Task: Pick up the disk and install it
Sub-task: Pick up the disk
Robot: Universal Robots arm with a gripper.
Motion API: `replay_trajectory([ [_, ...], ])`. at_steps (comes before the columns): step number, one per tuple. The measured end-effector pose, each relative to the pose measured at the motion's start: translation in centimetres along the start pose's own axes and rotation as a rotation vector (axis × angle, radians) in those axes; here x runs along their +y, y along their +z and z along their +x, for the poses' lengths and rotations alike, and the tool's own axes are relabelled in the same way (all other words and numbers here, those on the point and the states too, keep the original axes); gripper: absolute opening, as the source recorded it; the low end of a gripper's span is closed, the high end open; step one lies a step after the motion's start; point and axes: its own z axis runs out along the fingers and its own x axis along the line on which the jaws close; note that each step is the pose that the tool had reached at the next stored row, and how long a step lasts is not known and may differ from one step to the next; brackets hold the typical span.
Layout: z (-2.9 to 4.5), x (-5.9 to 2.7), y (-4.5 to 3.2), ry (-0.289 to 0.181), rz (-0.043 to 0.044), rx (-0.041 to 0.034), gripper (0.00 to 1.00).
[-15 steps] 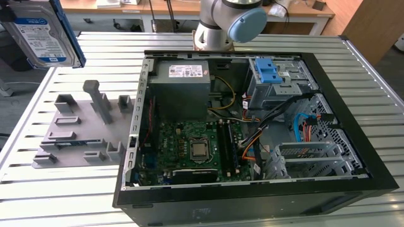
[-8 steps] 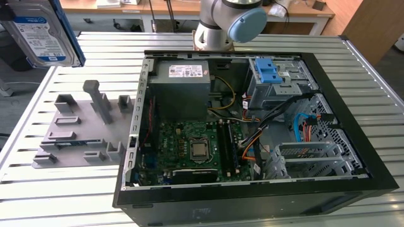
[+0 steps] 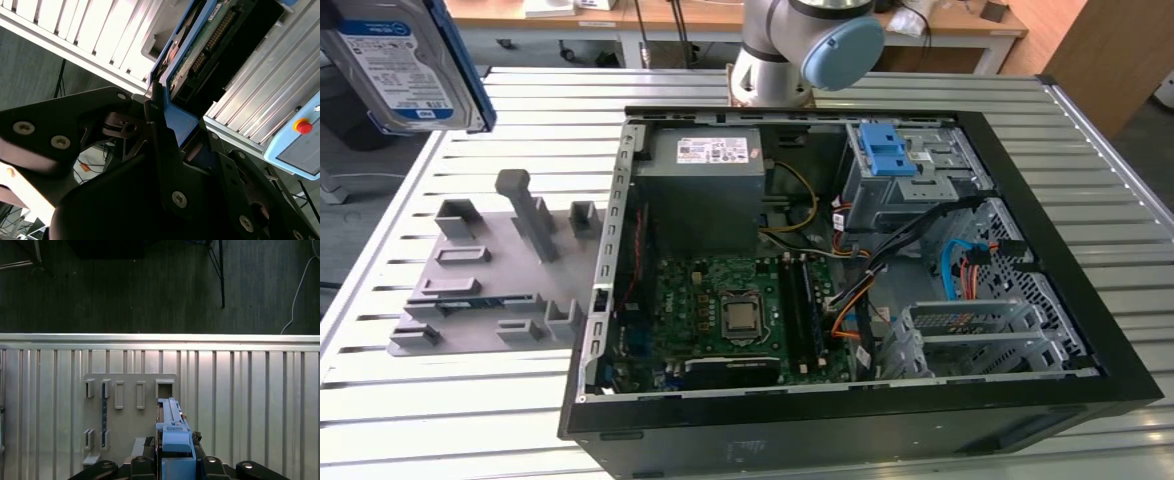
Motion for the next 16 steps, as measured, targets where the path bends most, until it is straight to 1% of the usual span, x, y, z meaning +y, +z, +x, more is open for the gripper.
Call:
replay_trajectory([
  [3, 0.07, 0.00, -0.08, 0.000, 0.0000, -0.0001, 0.36],
  [8, 0.78, 0.00, -0.07, 0.000, 0.0000, -0.0001, 0.36],
  [10, 0.96, -0.01, -0.08, 0.000, -0.0001, -0.0001, 0.36],
  [16, 1.02, -0.50, -0.07, 0.000, 0.0000, -0.0001, 0.36],
])
